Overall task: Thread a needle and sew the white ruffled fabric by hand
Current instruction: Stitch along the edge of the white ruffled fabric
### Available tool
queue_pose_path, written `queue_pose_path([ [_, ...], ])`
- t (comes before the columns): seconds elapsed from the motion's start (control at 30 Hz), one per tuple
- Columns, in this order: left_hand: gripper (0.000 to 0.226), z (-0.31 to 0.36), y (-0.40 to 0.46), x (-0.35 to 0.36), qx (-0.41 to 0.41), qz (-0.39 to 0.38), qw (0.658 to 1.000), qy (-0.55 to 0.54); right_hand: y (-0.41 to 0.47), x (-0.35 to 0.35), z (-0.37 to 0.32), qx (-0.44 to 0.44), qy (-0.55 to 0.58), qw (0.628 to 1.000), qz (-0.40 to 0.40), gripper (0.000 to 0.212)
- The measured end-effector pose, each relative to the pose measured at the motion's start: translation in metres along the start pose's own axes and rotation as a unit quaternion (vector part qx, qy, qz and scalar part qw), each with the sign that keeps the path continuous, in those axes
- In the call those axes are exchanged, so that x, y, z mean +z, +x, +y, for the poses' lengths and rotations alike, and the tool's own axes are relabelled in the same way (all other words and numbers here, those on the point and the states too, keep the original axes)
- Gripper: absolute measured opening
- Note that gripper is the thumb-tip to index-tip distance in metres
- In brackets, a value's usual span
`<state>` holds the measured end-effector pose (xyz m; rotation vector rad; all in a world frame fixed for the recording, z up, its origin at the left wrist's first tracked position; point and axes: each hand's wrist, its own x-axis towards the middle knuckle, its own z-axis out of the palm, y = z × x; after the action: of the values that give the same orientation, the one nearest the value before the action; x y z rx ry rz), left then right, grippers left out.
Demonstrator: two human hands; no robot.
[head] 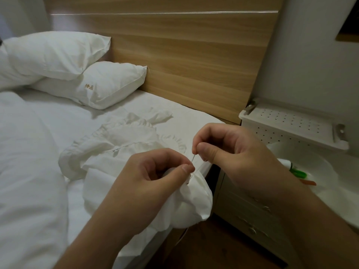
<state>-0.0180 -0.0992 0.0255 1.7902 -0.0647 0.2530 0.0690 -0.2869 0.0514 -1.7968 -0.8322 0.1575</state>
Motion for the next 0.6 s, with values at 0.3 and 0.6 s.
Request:
queue_pose_path([
  [0.3, 0.013, -0.0006, -0.0008, -0.0037, 0.016, -0.047, 0.999, -0.017, 0.0025, 0.0035, 0.0034, -0.006, -0.024, 1.000, 0.013, 0.019],
  [0.6, 0.014, -0.0018, -0.0001, 0.0003, 0.011, 0.093, 0.996, -0.010, 0.0007, 0.0057, 0.0017, 0.009, -0.051, 0.999, -0.007, 0.018],
])
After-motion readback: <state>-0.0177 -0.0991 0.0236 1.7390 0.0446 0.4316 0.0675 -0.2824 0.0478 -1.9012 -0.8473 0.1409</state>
